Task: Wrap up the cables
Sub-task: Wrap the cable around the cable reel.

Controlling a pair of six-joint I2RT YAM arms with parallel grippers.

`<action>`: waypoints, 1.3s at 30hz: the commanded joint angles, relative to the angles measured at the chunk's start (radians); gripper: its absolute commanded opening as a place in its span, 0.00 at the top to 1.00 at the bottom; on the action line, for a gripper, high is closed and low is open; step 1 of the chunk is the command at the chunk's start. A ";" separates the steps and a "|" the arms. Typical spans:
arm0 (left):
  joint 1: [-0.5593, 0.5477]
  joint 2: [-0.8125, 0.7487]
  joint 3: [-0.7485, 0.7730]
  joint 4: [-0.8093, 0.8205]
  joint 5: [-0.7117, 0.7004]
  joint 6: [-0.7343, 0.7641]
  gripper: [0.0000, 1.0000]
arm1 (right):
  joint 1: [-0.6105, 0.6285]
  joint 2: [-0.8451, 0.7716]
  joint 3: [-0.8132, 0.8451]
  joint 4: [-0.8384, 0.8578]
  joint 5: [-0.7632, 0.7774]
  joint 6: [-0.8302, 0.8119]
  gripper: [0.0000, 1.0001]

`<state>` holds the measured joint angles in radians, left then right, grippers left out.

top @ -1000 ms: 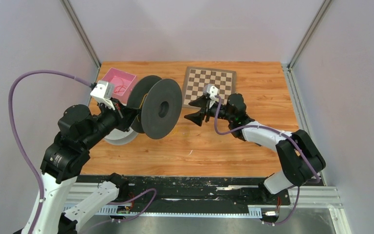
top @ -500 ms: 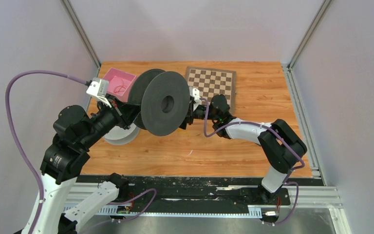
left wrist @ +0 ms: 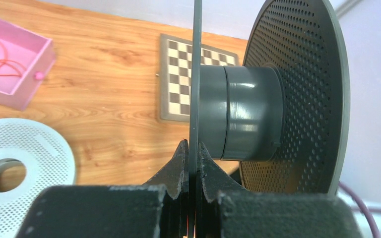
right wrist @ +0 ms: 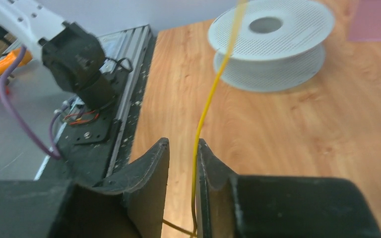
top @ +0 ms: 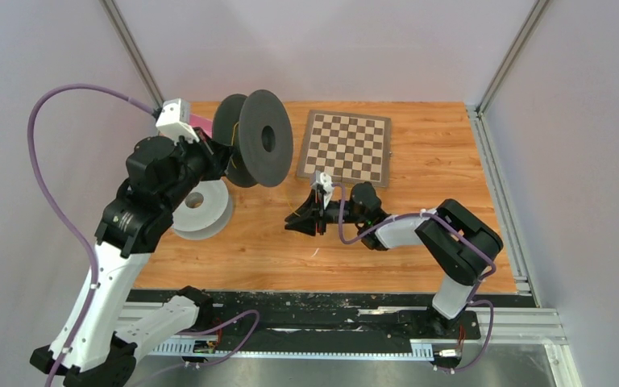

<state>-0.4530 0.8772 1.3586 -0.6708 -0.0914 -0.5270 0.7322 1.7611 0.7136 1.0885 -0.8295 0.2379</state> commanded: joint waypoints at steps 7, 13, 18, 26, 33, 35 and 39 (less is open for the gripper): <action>0.040 0.076 0.043 0.196 -0.039 -0.017 1.00 | 0.100 -0.057 -0.041 -0.150 0.037 -0.052 0.77; 0.050 0.083 0.021 0.208 -0.074 -0.013 1.00 | 0.141 -0.018 -0.021 -0.210 0.034 -0.067 0.82; 0.060 0.091 0.021 0.198 -0.091 -0.013 1.00 | 0.161 -0.015 -0.030 -0.238 0.042 -0.077 0.86; 0.063 0.076 0.030 0.179 -0.051 -0.010 1.00 | 0.159 -0.177 -0.082 -0.297 0.411 -0.223 0.58; 0.062 0.047 0.065 0.131 -0.017 0.011 1.00 | 0.051 -0.240 -0.068 -0.270 0.464 -0.421 0.41; 0.062 0.037 0.077 0.112 -0.003 0.014 1.00 | 0.002 -0.229 -0.047 -0.277 0.402 -0.459 0.36; 0.062 0.016 0.103 0.089 0.028 0.020 1.00 | -0.068 -0.185 0.003 -0.295 0.305 -0.571 0.33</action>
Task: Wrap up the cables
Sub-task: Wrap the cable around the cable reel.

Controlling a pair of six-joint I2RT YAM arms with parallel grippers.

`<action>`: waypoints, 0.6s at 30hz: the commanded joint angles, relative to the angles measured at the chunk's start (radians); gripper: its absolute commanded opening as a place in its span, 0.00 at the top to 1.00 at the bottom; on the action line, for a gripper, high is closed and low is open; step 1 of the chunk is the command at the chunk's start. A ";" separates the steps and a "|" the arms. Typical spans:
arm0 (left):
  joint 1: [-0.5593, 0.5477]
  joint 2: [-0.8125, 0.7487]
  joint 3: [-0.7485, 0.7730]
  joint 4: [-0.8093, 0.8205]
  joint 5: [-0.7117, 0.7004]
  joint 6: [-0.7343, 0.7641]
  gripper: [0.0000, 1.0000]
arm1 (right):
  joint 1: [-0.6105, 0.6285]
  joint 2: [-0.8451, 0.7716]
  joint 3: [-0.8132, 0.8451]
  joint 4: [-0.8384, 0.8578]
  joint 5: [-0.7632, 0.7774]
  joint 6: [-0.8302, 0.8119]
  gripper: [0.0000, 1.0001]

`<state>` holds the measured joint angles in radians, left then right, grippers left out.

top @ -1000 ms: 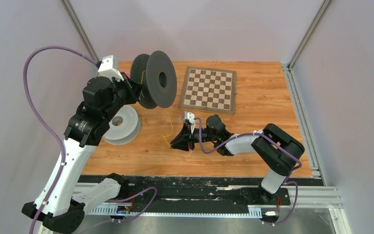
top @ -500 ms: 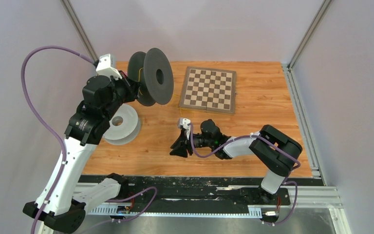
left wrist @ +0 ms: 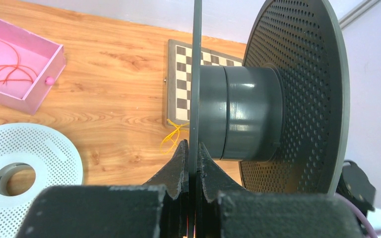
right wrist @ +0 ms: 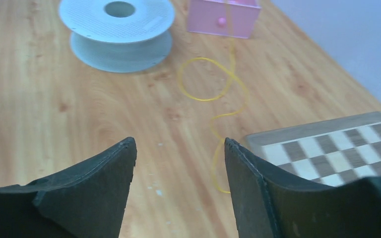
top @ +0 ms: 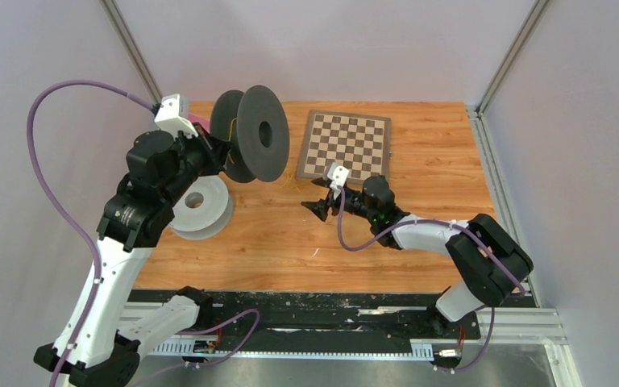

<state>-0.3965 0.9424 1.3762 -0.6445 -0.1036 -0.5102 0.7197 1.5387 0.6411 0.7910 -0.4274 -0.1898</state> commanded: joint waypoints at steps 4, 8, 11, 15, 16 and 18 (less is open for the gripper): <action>0.005 -0.045 0.135 0.022 0.078 0.001 1.00 | -0.118 0.113 0.210 -0.128 -0.184 -0.187 0.33; 0.005 -0.043 0.173 -0.004 0.097 -0.002 1.00 | -0.120 0.194 0.297 -0.140 -0.263 -0.233 0.33; 0.005 -0.049 0.178 -0.001 0.097 -0.005 1.00 | -0.120 0.262 0.375 -0.164 -0.321 -0.226 0.33; 0.007 -0.051 0.178 0.003 0.097 -0.009 1.00 | -0.120 0.332 0.446 -0.154 -0.380 -0.179 0.33; 0.006 -0.051 0.177 0.005 0.113 -0.008 1.00 | -0.120 0.347 0.456 -0.144 -0.391 -0.164 0.33; 0.006 -0.050 0.173 0.012 0.121 -0.011 1.00 | -0.117 0.371 0.460 -0.095 -0.412 -0.114 0.33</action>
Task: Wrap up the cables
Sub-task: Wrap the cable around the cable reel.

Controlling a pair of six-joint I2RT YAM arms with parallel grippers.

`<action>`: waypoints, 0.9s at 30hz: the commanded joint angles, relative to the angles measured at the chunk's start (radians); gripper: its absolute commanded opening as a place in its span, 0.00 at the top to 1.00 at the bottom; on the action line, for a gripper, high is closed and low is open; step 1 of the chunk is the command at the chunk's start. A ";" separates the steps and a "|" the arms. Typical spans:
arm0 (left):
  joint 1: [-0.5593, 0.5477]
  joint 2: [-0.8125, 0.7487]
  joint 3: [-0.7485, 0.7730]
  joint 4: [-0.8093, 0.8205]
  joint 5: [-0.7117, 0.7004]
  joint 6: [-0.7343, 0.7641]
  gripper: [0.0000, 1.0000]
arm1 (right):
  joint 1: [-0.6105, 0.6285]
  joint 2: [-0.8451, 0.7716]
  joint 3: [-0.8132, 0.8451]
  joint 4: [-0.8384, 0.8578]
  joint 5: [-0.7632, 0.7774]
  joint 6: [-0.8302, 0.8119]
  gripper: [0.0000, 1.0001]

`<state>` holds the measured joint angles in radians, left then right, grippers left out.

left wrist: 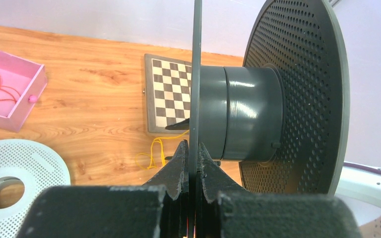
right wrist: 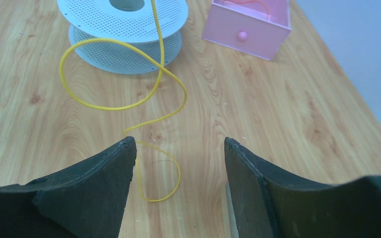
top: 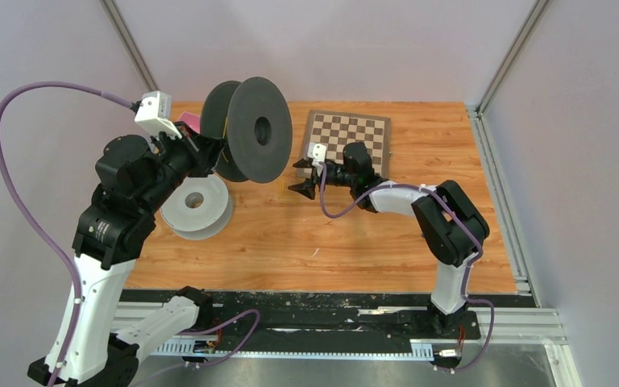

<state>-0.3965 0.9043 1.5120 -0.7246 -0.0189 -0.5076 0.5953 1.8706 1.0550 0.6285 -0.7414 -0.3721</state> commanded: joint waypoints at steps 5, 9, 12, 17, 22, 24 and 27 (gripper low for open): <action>0.005 -0.009 0.028 0.114 0.041 -0.014 1.00 | 0.017 0.085 0.047 0.184 -0.135 0.234 0.33; 0.005 -0.015 0.014 0.145 0.061 -0.020 1.00 | 0.028 0.143 0.080 0.203 -0.094 0.336 0.34; 0.006 -0.022 0.008 0.155 0.072 -0.026 1.00 | 0.031 0.175 0.108 0.221 -0.088 0.429 0.38; 0.006 -0.035 -0.020 0.181 0.013 -0.003 1.00 | 0.039 0.173 0.068 0.309 -0.060 0.530 0.90; 0.017 0.015 0.003 0.194 -0.069 0.020 1.00 | 0.049 0.134 -0.121 0.478 -0.037 0.684 1.00; 0.036 0.054 0.034 0.188 -0.079 0.025 1.00 | 0.059 0.080 -0.215 0.488 0.008 0.684 1.00; 0.119 0.106 0.065 0.195 -0.038 -0.005 1.00 | 0.082 -0.039 -0.349 0.404 0.125 0.660 1.00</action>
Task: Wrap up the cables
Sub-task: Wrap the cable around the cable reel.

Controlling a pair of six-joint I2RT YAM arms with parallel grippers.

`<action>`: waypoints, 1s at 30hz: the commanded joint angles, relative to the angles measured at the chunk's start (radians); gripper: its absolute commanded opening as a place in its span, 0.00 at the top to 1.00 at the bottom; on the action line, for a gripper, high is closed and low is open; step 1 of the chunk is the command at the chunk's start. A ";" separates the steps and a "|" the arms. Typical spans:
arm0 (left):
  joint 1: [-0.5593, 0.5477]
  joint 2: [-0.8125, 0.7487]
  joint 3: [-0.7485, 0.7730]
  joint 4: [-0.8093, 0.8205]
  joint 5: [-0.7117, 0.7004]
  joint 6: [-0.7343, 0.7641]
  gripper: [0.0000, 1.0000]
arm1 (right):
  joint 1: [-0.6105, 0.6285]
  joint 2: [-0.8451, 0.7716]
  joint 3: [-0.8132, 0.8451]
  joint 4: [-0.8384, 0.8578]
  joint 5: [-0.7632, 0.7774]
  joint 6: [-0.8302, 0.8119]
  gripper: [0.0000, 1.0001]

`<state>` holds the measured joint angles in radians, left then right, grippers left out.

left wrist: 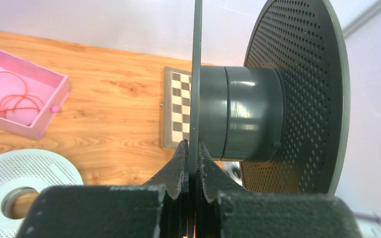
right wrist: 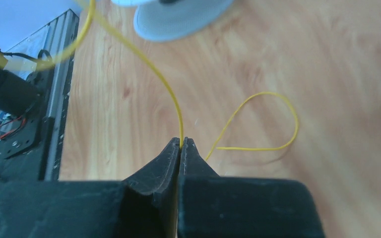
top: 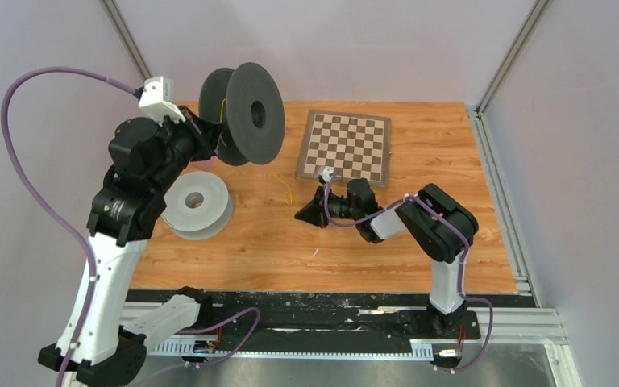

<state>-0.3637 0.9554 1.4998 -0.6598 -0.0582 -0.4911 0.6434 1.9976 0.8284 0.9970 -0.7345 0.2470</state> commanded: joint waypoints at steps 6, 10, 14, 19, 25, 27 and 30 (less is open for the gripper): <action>0.155 0.105 0.086 0.181 -0.015 -0.005 1.00 | 0.160 -0.498 -0.245 -0.353 0.354 -0.121 1.00; 0.155 0.136 0.060 0.184 -0.087 0.072 1.00 | 0.303 -0.668 -0.201 -0.662 0.595 -0.238 1.00; 0.155 0.167 0.014 0.173 -0.150 0.161 1.00 | 0.424 -0.797 -0.148 -0.796 0.807 -0.325 1.00; 0.155 0.217 -0.013 0.093 -0.170 0.234 1.00 | 0.512 -0.911 -0.063 -0.851 1.006 -0.436 1.00; 0.134 0.213 -0.119 0.061 -0.047 0.341 1.00 | 0.529 -0.922 0.092 -0.823 1.046 -0.717 1.00; 0.108 0.200 -0.161 0.062 -0.043 0.374 1.00 | 0.527 -0.891 0.166 -0.818 1.020 -0.815 1.00; 0.073 0.187 -0.220 0.061 -0.048 0.389 1.00 | 0.528 -0.840 0.262 -0.815 0.961 -0.890 1.00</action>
<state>-0.2504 1.1995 1.3037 -0.6655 -0.1360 -0.1680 1.1664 1.1076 0.9684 0.1638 0.2512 -0.4496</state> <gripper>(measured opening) 0.031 0.004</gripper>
